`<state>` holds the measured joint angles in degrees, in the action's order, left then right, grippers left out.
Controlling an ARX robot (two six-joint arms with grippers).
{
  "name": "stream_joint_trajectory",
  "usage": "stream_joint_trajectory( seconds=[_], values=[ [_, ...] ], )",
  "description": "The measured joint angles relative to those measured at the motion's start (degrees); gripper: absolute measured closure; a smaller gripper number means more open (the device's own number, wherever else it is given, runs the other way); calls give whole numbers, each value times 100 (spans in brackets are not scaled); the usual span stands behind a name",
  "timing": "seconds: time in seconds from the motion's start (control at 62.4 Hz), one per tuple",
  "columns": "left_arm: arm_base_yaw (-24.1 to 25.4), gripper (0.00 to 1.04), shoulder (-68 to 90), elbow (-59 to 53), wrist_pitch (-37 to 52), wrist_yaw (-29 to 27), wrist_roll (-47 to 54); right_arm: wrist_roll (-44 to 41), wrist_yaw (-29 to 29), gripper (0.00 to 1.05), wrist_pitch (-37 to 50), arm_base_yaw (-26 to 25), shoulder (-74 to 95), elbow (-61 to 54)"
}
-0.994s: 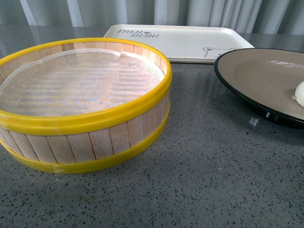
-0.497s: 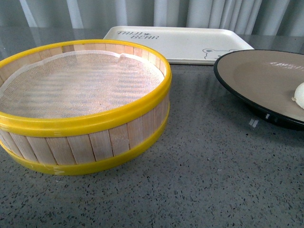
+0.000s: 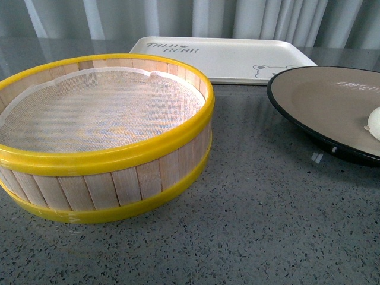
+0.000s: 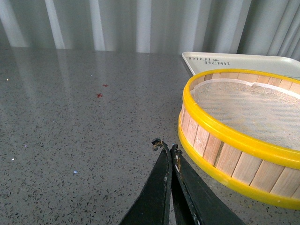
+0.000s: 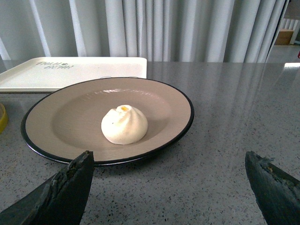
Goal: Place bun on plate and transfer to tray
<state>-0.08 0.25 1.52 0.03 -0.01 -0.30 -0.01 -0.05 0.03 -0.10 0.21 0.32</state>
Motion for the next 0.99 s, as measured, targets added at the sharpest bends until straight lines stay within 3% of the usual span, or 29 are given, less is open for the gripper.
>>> stream_joint_trajectory(
  seconds=[0.048, 0.561, 0.657, 0.737, 0.769, 0.866, 0.994],
  values=[
    [0, 89, -7, 0, 0, 0, 4, 0, 0, 9, 0, 0, 0, 0],
    [0, 5, -7, 0, 0, 0, 7, 0, 0, 9, 0, 0, 0, 0],
    [0, 7, -7, 0, 0, 0, 4, -170, 186, 9, -37, 70, 35, 9],
    [0, 7, -7, 0, 0, -9, 7, -1154, 1228, 9, 291, 483, 505, 114],
    [0, 7, -7, 0, 0, -9, 7, -1506, 1344, 9, 581, 568, 765, 181],
    [-2, 7, -7, 0, 0, 0, 4, -1956, 1097, 9, 1539, 470, 1679, 551],
    [0, 7, -7, 0, 0, -2, 4, -1095, 94, 9, 1508, -407, 2782, 1305]
  ],
)
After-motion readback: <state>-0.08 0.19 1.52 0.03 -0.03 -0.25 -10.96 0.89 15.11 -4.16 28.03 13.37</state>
